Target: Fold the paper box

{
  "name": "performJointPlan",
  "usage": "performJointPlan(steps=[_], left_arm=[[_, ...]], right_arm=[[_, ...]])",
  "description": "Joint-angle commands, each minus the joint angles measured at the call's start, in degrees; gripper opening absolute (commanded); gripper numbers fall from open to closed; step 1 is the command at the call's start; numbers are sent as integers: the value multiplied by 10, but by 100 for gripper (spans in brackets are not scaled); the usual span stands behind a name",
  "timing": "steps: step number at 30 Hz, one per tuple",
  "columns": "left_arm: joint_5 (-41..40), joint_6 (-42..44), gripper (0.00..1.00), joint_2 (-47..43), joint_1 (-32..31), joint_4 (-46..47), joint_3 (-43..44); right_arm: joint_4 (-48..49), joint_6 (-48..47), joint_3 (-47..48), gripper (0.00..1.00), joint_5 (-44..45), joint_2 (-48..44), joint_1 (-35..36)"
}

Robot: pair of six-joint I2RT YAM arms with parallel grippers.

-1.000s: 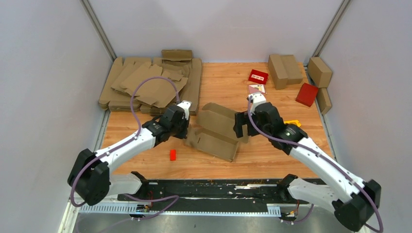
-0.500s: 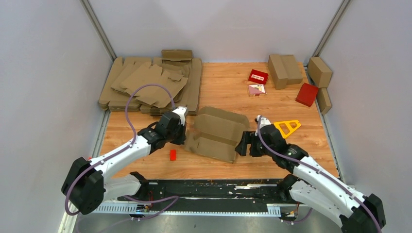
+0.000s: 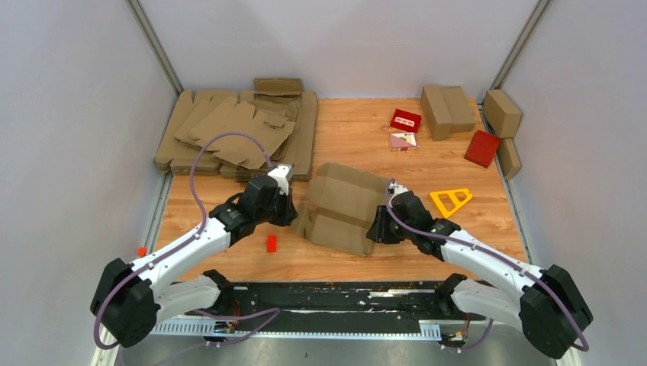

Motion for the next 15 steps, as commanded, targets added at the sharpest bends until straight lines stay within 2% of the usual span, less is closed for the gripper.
performJointPlan(steps=[1,4,11,14,15], left_arm=[[48,-26,0,-22,-3,47,-8],[75,-39,0,-22,-3,72,-13],[113,-64,0,5,-11,124,-21],[120,-69,5,26,-23,142,-22],[124,-68,10,36,-27,146,-20]], right_arm=[[43,-5,3,26,6,7,9],[37,-12,11,23,14,8,15],[46,-17,18,25,11,17,24],[49,-18,18,26,9,20,26],[49,-17,18,26,9,20,25]])
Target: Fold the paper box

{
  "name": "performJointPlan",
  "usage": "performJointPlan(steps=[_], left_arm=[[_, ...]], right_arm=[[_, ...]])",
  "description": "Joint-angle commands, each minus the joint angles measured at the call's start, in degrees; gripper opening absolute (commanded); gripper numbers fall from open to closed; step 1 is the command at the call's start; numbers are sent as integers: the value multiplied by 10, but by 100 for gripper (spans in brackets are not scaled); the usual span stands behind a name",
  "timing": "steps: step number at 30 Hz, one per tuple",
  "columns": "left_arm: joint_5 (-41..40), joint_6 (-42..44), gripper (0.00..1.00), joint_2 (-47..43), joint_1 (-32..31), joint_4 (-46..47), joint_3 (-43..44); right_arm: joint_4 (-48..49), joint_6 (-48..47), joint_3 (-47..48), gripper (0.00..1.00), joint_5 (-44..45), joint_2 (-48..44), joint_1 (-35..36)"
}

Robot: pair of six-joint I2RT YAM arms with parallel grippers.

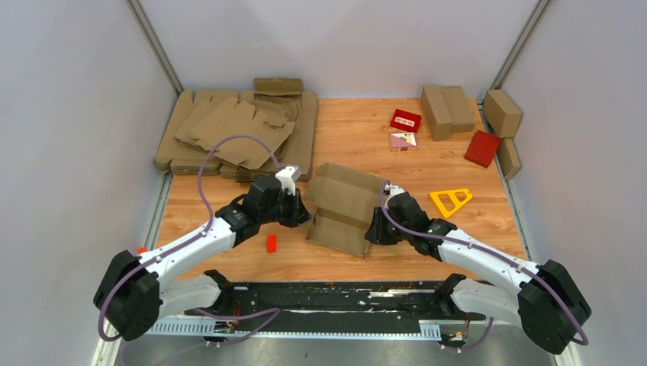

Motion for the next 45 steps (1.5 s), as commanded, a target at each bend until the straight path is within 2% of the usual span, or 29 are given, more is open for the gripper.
performJointPlan(steps=[1,4,8,16,20,23,27,32,40,42,45], left_arm=[[41,-13,16,37,-19,60,2],[48,4,33,73,-20,47,12],[64,0,47,96,-20,65,3],[57,13,51,81,-20,48,1],[30,24,48,26,-20,-5,13],[-20,35,50,-29,-20,-44,16],[-99,51,57,-64,-18,-83,15],[-117,54,67,-57,10,-75,-2],[-113,33,61,-83,107,-33,-63],[-117,29,56,-85,123,-30,-74],[-162,31,40,-72,139,-38,-79]], right_arm=[[34,-7,19,27,-1,2,6],[32,-9,20,27,-2,1,5],[30,-8,19,27,-3,-5,6],[24,-11,19,27,2,-12,6],[23,-11,20,27,0,-12,6],[21,-13,21,27,2,-13,5],[19,-14,22,27,1,-14,5],[16,-15,22,27,0,-19,5],[11,-17,21,27,4,-26,6],[12,-18,21,27,3,-26,5],[11,-18,21,27,3,-27,5]])
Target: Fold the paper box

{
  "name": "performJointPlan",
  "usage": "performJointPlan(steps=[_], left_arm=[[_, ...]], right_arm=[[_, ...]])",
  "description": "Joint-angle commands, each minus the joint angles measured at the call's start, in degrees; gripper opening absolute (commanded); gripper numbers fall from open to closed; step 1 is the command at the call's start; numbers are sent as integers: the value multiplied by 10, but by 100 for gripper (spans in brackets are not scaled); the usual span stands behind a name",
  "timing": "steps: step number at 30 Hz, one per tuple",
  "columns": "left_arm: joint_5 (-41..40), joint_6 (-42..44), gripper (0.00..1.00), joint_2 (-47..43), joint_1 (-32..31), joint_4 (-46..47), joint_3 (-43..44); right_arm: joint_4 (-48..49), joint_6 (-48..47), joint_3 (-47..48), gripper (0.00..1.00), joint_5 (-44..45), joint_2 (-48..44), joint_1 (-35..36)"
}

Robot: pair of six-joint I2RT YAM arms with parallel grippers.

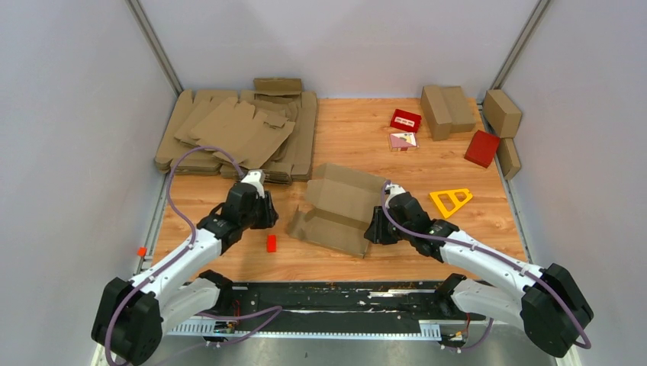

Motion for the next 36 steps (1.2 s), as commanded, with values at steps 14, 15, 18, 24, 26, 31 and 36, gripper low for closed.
performJointPlan(steps=[14,15,18,24,26,31,36], left_arm=[[149,37,8,196,17,105,27],[163,32,10,204,17,115,25],[207,13,13,216,17,149,17],[258,-24,16,223,17,212,4],[281,-44,16,225,16,241,-2],[315,-82,17,218,16,305,-24],[332,-103,21,217,17,335,-38]], right_arm=[[-1,-13,20,26,9,1,3],[-4,-14,19,26,12,3,3],[-14,-16,21,26,18,11,3],[-13,-18,16,25,26,19,3],[-15,-18,16,25,29,19,2],[-16,-20,16,23,36,15,3],[-15,-21,14,22,38,11,3]])
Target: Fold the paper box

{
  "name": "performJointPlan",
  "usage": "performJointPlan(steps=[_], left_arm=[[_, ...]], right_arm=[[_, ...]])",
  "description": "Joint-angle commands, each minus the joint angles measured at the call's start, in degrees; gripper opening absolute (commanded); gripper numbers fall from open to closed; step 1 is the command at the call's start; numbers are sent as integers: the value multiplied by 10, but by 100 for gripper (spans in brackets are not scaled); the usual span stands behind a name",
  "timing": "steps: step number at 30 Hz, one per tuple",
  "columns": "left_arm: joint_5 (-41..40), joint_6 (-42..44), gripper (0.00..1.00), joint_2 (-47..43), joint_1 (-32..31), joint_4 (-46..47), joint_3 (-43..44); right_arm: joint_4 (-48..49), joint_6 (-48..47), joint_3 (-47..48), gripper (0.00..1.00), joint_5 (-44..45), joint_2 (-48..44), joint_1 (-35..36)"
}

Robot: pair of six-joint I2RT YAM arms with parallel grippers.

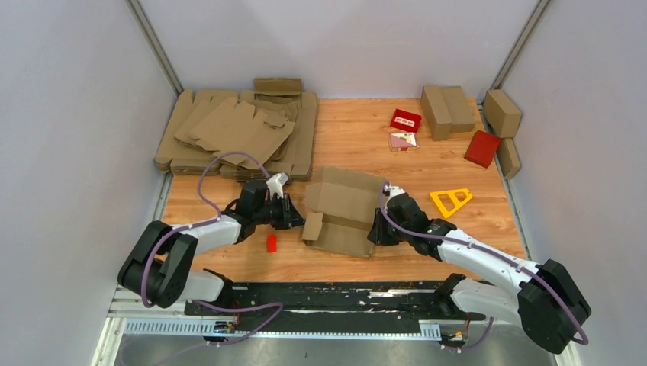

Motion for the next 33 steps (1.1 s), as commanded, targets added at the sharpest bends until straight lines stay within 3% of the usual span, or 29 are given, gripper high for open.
performJointPlan(steps=[1,9,21,28,33], left_arm=[[37,-35,23,-3,1,68,-11],[55,-50,37,-6,0,93,-22],[76,-94,38,-33,-5,143,-55],[81,-134,46,-61,-5,186,-80],[86,-168,41,-58,-5,235,-99]], right_arm=[[0,-12,14,22,14,-6,3],[2,-11,15,21,9,-8,3],[1,-9,17,21,7,-6,2],[0,-9,17,20,9,-8,3],[0,-9,17,20,10,-6,3]])
